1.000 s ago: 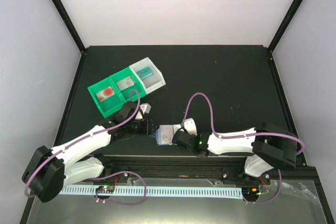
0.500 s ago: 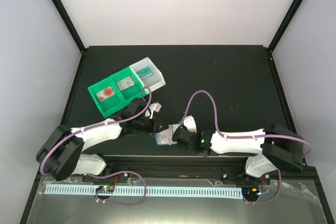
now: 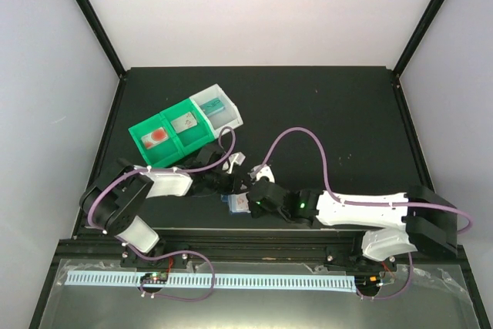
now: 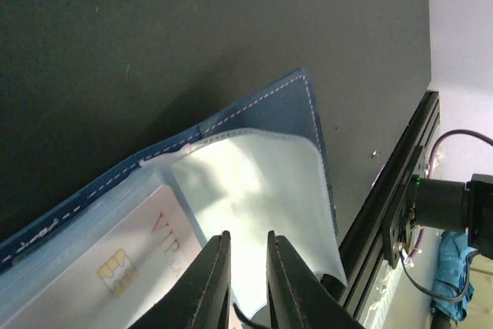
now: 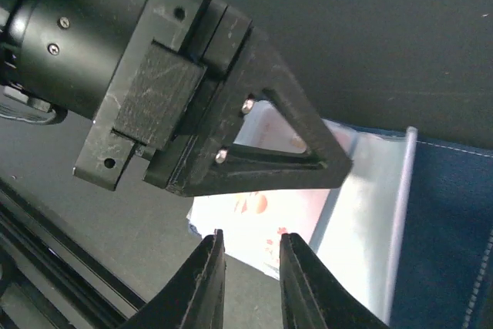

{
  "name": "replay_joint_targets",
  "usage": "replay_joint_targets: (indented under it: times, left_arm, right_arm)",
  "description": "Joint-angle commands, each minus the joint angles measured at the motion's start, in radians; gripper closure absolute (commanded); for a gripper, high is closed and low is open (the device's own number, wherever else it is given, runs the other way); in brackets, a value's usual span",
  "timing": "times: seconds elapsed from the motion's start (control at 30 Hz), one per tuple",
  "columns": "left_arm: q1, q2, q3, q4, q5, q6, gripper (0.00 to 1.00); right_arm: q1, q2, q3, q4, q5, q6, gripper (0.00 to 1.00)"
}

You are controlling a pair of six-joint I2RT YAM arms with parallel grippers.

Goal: Take the credit cards out of the card holder

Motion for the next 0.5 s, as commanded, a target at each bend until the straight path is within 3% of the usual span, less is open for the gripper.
replay_joint_targets:
  times: [0.0, 0.23, 0.47]
  left_arm:
    - [-0.001, -0.012, 0.045, 0.01, -0.006, 0.004, 0.85]
    - [0.036, -0.094, -0.025, -0.107, -0.111, -0.024, 0.87]
    - [0.042, -0.139, -0.116, -0.106, -0.154, -0.035, 0.87]
  right_arm:
    - [0.005, 0.063, -0.01, 0.083, 0.027, 0.006, 0.77]
    - [-0.08, 0.11, -0.072, 0.193, -0.051, 0.017, 0.77]
    - [-0.168, 0.162, -0.148, 0.317, -0.201, 0.062, 0.76]
